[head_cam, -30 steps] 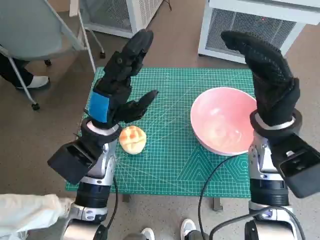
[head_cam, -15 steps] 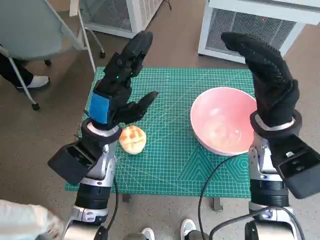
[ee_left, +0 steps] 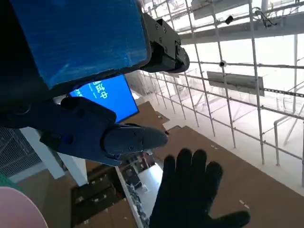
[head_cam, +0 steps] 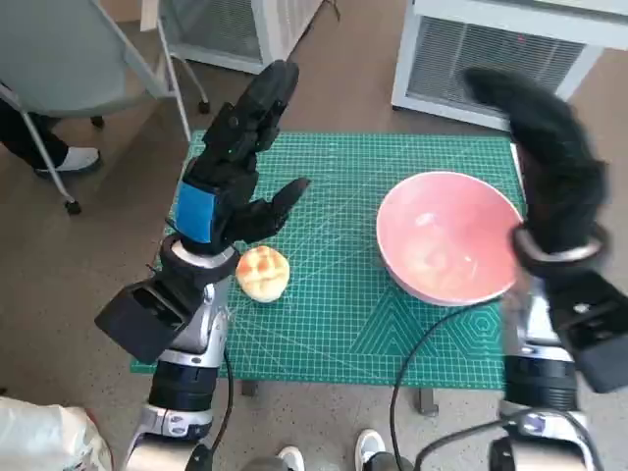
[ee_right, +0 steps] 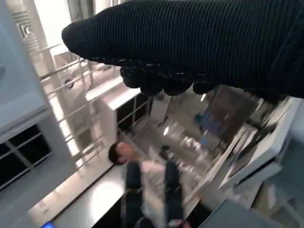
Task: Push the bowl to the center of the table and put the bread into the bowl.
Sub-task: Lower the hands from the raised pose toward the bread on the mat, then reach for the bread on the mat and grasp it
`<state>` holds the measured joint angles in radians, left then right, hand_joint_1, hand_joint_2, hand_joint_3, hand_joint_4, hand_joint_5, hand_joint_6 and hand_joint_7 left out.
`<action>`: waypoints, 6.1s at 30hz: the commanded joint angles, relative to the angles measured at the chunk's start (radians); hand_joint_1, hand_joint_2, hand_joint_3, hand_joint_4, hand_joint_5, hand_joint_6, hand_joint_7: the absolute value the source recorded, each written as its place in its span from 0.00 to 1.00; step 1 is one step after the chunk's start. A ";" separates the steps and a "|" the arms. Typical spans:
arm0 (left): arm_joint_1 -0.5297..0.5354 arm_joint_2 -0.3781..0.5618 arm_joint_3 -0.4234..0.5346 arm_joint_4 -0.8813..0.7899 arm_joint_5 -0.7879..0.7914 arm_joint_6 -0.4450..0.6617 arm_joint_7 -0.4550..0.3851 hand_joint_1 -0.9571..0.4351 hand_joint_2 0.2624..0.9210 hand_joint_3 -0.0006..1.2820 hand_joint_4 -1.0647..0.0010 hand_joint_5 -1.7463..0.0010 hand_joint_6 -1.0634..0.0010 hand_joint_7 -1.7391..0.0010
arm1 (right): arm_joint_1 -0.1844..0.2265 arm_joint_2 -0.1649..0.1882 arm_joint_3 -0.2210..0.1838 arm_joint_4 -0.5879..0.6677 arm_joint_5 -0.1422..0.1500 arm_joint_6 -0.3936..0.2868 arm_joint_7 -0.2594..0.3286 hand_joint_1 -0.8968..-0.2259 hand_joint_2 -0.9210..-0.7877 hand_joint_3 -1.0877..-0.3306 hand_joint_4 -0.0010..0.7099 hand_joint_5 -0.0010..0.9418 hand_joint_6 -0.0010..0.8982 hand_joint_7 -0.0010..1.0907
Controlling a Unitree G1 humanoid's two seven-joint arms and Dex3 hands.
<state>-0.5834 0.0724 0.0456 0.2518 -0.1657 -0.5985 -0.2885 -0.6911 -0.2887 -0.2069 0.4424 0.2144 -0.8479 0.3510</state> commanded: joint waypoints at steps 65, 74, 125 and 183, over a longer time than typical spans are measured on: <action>0.143 0.079 0.073 -0.113 0.002 0.017 0.035 0.34 1.00 0.27 0.72 1.00 0.70 0.92 | -0.134 0.107 -0.133 0.892 -0.103 0.428 -0.317 0.59 0.00 0.27 0.26 0.01 0.28 0.10; 0.178 0.093 0.090 -0.141 0.006 0.021 0.049 0.32 1.00 0.27 0.72 1.00 0.70 0.93 | -0.181 0.148 -0.096 0.896 -0.147 0.444 -0.332 0.63 0.00 0.27 0.27 0.01 0.28 0.10; 0.316 0.341 0.151 -0.480 0.339 0.578 0.105 0.30 1.00 0.31 0.74 1.00 0.67 0.99 | -0.235 0.148 -0.002 0.490 0.018 -0.130 0.106 0.50 0.00 0.39 0.36 0.02 0.33 0.10; 0.240 0.453 -0.232 -0.408 0.880 1.364 -0.174 0.21 1.00 0.13 0.70 1.00 0.70 1.00 | -0.058 0.121 0.109 0.192 -0.073 -0.201 0.045 0.49 0.00 0.43 0.37 0.00 0.30 0.13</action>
<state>-0.3333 0.5357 -0.1874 -0.1962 0.7317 0.7800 -0.4841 -0.7690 -0.1549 -0.0995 0.6163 0.1525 -1.0435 0.4047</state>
